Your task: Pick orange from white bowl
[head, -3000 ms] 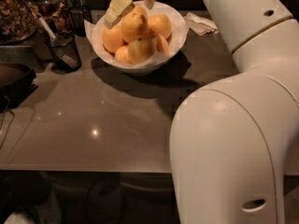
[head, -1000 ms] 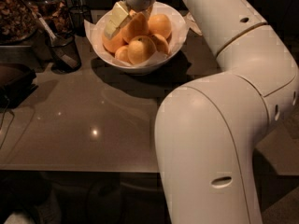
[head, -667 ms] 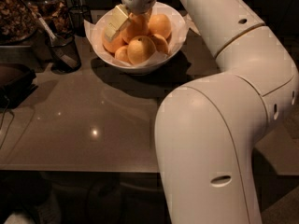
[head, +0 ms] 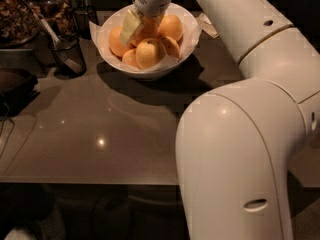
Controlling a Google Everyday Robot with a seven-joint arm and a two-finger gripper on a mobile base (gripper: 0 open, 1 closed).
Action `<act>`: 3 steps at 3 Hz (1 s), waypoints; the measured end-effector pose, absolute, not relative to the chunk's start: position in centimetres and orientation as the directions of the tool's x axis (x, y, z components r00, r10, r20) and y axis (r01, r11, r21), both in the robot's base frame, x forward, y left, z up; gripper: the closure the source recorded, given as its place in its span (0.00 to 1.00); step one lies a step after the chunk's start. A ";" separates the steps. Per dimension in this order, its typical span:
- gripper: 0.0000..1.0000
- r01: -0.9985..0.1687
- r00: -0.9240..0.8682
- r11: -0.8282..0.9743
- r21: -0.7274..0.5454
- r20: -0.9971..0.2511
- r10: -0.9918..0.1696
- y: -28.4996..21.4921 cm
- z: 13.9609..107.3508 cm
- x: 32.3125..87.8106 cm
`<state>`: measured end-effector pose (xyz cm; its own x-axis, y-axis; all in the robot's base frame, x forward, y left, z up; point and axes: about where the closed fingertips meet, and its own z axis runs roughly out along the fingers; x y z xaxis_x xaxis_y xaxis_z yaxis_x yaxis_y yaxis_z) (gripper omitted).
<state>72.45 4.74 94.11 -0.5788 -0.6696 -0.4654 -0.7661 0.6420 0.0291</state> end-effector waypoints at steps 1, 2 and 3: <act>0.60 -0.771 -0.557 0.636 -0.006 -0.477 -0.680 4.8 93.9 72.2; 0.84 -0.771 -0.557 0.636 -0.006 -0.477 -0.679 4.7 94.1 72.4; 1.00 -0.771 -0.557 0.636 -0.005 -0.478 -0.679 4.8 94.1 72.4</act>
Offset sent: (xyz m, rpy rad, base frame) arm -0.0255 -0.0009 -0.0031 -0.0292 -0.1241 0.0177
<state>72.42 4.78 94.09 -0.5570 -0.6789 -0.4784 -0.7715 0.6362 -0.0047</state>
